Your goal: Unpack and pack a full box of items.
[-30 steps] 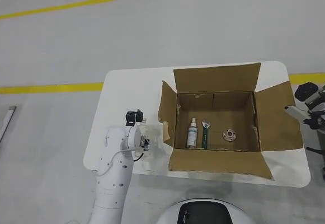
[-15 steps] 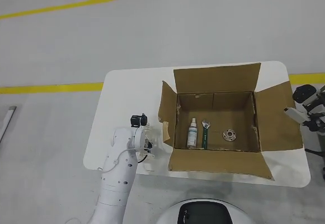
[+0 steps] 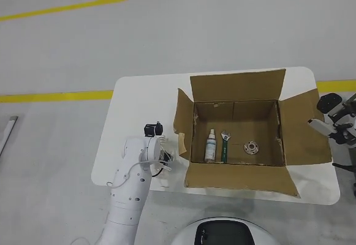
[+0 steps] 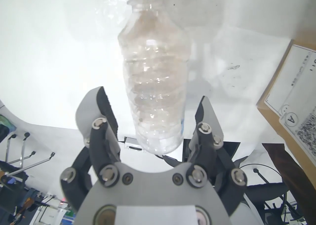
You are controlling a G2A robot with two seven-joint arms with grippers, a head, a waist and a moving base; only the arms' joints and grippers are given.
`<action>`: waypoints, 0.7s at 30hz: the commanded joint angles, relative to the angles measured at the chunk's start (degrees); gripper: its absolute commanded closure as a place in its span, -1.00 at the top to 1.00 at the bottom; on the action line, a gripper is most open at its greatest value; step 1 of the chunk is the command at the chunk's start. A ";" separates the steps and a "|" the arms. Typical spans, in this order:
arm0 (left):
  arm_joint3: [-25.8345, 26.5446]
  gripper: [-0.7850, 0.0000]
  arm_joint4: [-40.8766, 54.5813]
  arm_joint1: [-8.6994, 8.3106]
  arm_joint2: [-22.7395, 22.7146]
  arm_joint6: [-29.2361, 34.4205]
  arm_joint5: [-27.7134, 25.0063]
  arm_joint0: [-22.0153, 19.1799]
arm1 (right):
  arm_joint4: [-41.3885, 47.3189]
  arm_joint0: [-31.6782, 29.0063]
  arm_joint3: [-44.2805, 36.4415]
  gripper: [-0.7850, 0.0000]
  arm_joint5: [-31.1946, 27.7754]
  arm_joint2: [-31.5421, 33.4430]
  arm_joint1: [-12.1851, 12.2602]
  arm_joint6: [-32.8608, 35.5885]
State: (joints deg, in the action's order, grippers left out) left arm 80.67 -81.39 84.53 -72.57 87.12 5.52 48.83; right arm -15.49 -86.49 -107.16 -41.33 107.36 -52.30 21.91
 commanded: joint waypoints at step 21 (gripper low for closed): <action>10.35 1.00 -3.28 -1.09 -4.54 0.24 1.11 1.41 | -7.65 12.00 -2.40 1.00 11.03 -14.36 0.13 10.86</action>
State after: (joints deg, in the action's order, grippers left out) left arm 91.02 -84.67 83.44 -77.11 87.36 6.63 50.24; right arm -23.16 -74.48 -109.55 -30.29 92.99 -52.17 32.78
